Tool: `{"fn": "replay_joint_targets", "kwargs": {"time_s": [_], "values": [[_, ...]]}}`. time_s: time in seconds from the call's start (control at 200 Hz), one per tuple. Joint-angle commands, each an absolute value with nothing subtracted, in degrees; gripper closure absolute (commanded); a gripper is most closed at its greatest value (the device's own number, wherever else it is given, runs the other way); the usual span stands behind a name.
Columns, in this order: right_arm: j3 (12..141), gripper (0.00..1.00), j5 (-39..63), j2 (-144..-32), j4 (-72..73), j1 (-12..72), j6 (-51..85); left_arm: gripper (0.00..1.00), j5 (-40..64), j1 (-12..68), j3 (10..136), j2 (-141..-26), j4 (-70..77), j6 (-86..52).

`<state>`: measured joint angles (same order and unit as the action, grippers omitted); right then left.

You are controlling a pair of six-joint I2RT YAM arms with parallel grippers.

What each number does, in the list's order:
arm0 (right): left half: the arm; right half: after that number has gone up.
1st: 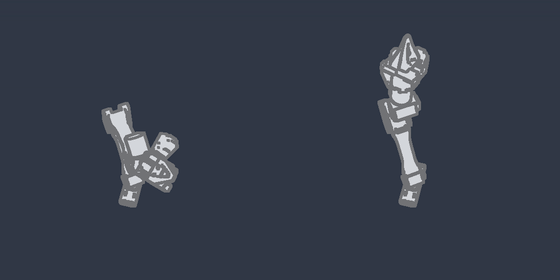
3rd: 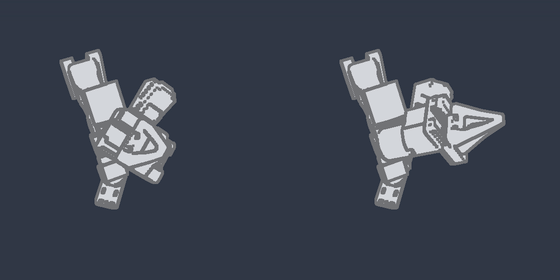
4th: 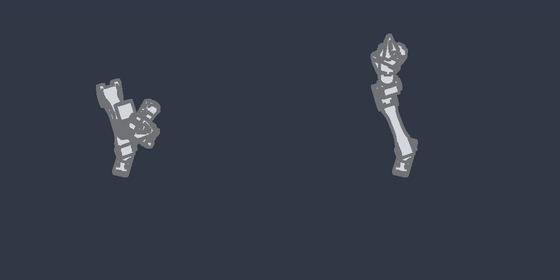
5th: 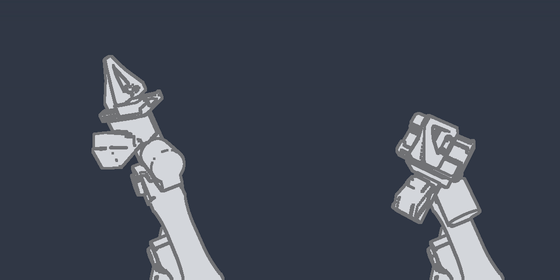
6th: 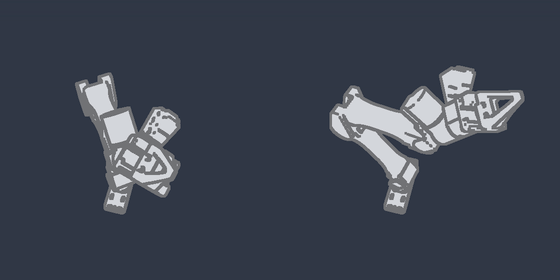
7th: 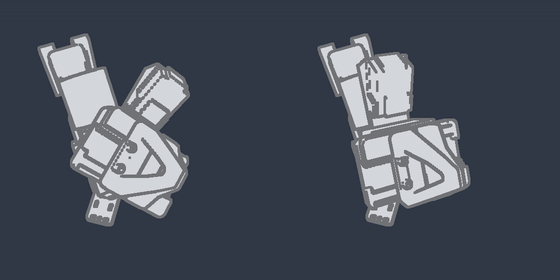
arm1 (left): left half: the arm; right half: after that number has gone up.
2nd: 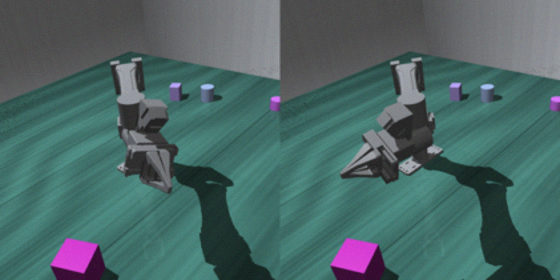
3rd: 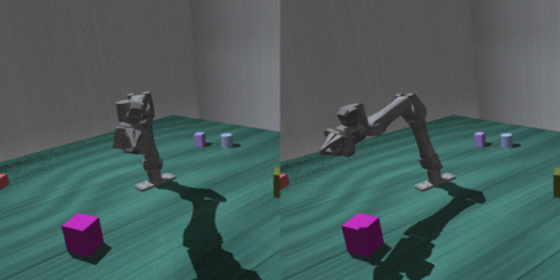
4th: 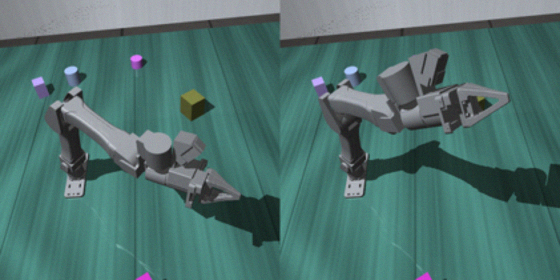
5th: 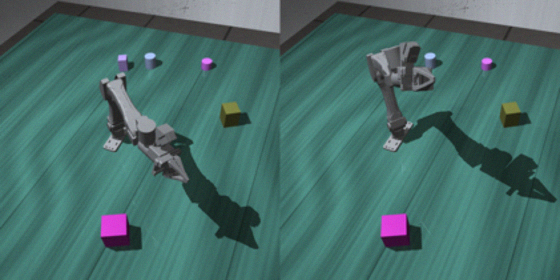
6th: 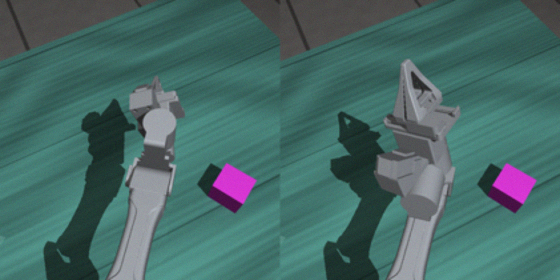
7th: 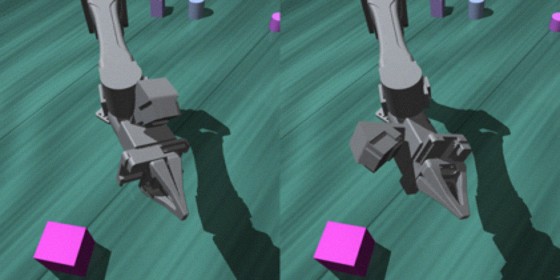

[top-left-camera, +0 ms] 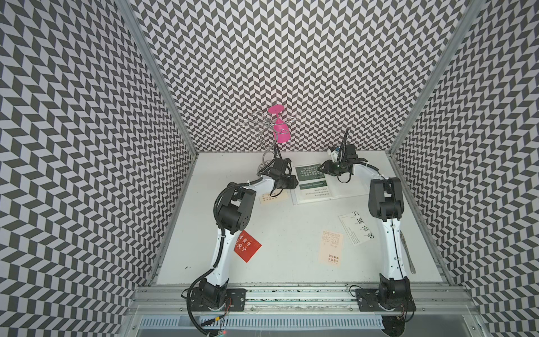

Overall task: Place the photos into the photo albums
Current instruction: Insert the photo into the photo album.

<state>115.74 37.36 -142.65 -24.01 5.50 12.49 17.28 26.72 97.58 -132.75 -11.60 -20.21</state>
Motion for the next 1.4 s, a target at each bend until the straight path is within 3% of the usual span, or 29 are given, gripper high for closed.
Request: {"fn": "replay_joint_targets", "kwargs": {"time_s": [0.0, 0.426, 0.586, 0.726, 0.971, 1.162, 1.397], "values": [[114.6, 0.63, 41.4, -140.9, -22.6, 5.7, 12.5, 0.65, 19.0, 28.1, 96.5, -134.1, -13.3, -20.6], [115.3, 0.61, 37.7, -137.3, -23.9, 4.3, 13.4, 0.65, 19.6, 27.9, 96.8, -132.8, -13.4, -20.9], [113.7, 0.55, 33.6, -132.1, -24.3, 2.5, 13.9, 0.64, 19.2, 27.6, 97.2, -130.7, -13.6, -20.7], [106.0, 0.50, 25.2, -125.2, -22.4, 0.5, 13.7, 0.64, 18.5, 27.6, 97.5, -128.7, -14.1, -20.1], [87.8, 0.34, 5.9, -113.1, -17.2, -0.9, 12.9, 0.62, 18.5, 29.5, 94.9, -124.7, -13.2, -20.3], [78.5, 0.32, 1.8, -110.4, -13.1, -0.9, 13.1, 0.59, 18.5, 31.4, 90.2, -121.9, -11.2, -19.2], [78.3, 0.31, 0.1, -114.9, -13.4, -0.9, 12.4, 0.58, 20.2, 31.8, 89.1, -121.9, -10.9, -17.9]]}}
